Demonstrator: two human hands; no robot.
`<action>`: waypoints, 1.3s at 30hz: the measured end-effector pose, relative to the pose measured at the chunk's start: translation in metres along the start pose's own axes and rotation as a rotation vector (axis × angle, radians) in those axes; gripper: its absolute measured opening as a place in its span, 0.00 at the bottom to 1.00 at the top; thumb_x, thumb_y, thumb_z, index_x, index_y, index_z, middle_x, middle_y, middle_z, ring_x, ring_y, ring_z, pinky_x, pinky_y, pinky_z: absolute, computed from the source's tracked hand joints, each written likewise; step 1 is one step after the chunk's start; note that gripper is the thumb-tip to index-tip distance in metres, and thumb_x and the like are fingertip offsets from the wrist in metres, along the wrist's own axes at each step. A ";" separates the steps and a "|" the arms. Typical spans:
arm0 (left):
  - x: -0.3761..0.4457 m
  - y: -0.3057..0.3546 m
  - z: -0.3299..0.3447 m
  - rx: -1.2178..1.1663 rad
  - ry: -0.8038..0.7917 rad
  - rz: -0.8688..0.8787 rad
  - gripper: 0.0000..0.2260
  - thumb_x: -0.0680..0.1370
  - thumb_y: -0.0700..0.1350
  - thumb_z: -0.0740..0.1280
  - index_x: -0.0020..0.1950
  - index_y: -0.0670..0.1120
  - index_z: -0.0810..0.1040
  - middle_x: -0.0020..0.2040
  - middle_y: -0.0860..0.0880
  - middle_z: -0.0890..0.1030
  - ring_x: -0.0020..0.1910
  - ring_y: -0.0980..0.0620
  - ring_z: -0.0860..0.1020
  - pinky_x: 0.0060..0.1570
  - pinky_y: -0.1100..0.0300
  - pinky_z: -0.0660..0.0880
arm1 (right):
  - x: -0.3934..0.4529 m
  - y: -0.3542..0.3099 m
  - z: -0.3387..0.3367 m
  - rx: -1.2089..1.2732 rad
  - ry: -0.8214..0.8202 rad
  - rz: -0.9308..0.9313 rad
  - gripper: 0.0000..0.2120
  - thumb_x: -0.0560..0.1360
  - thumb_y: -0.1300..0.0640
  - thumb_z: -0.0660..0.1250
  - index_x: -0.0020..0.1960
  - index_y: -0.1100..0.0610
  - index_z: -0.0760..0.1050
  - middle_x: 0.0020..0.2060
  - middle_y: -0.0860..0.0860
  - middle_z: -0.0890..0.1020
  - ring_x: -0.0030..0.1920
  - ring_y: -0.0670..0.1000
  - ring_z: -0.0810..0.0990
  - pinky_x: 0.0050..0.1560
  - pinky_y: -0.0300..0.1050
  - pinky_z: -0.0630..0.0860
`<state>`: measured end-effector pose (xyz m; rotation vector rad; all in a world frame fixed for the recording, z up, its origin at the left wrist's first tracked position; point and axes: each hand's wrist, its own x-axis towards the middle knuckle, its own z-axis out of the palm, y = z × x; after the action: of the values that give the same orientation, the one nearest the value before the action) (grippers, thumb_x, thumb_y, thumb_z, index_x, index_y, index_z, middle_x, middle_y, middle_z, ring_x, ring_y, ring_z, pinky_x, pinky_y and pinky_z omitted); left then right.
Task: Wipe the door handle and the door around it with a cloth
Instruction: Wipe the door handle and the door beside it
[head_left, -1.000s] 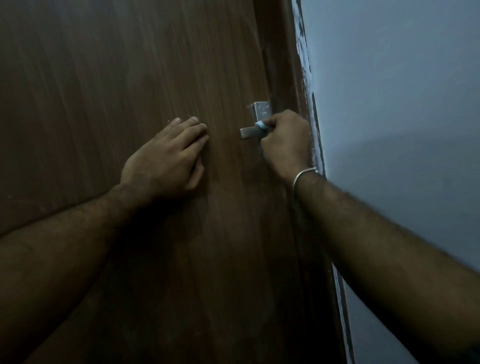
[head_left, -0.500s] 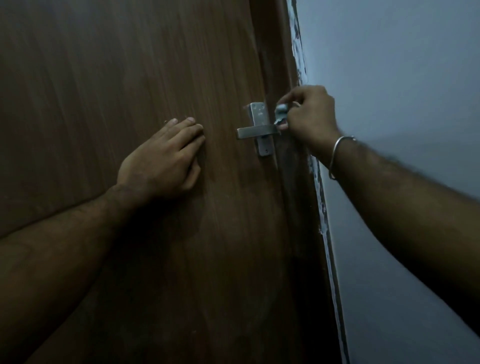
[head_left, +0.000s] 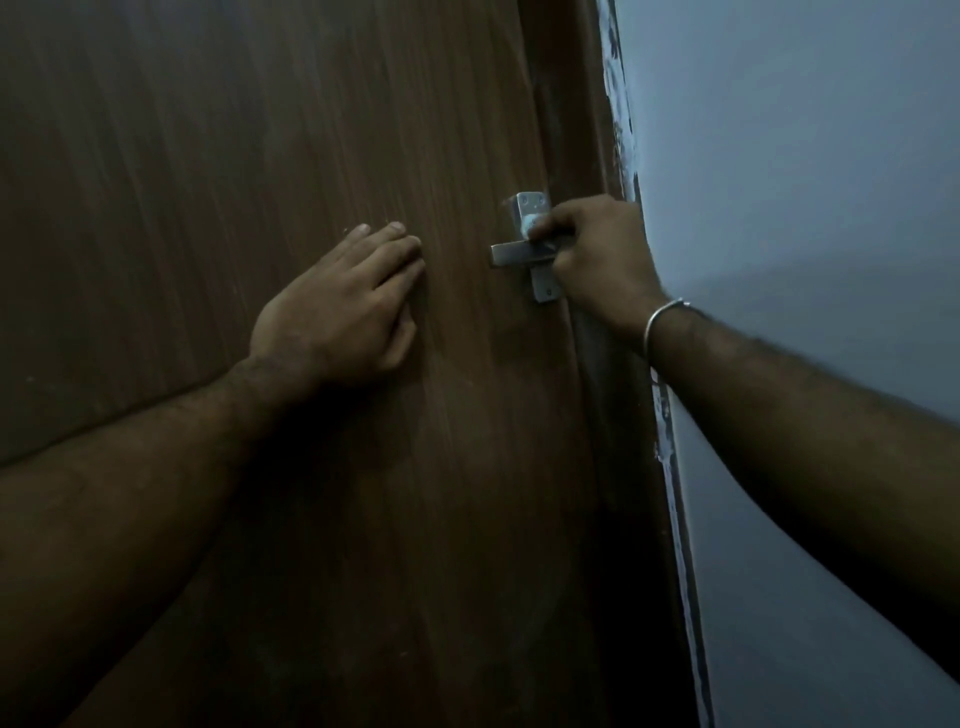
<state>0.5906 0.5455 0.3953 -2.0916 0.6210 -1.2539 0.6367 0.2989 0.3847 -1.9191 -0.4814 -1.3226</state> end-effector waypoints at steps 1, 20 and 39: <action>0.000 0.000 0.000 -0.002 0.002 -0.005 0.27 0.78 0.52 0.52 0.71 0.37 0.70 0.72 0.37 0.69 0.74 0.40 0.64 0.73 0.43 0.60 | 0.003 0.003 0.000 -0.011 0.023 0.040 0.14 0.74 0.67 0.68 0.58 0.58 0.82 0.56 0.53 0.84 0.57 0.51 0.80 0.63 0.42 0.74; 0.001 -0.001 0.009 -0.016 0.071 0.001 0.26 0.78 0.51 0.54 0.68 0.36 0.72 0.70 0.36 0.71 0.72 0.39 0.66 0.72 0.43 0.62 | -0.038 -0.036 0.010 0.305 -0.011 -0.099 0.15 0.73 0.69 0.68 0.56 0.57 0.83 0.52 0.50 0.85 0.52 0.43 0.81 0.57 0.34 0.77; 0.000 0.000 0.006 0.003 0.033 0.002 0.26 0.78 0.51 0.53 0.69 0.36 0.71 0.70 0.36 0.71 0.73 0.39 0.65 0.72 0.42 0.62 | -0.016 -0.013 0.017 0.112 0.096 -0.018 0.07 0.76 0.61 0.68 0.52 0.58 0.83 0.52 0.51 0.80 0.50 0.44 0.76 0.54 0.34 0.73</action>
<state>0.5957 0.5470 0.3932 -2.0709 0.6350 -1.2892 0.6326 0.3218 0.3718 -1.7558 -0.5144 -1.3636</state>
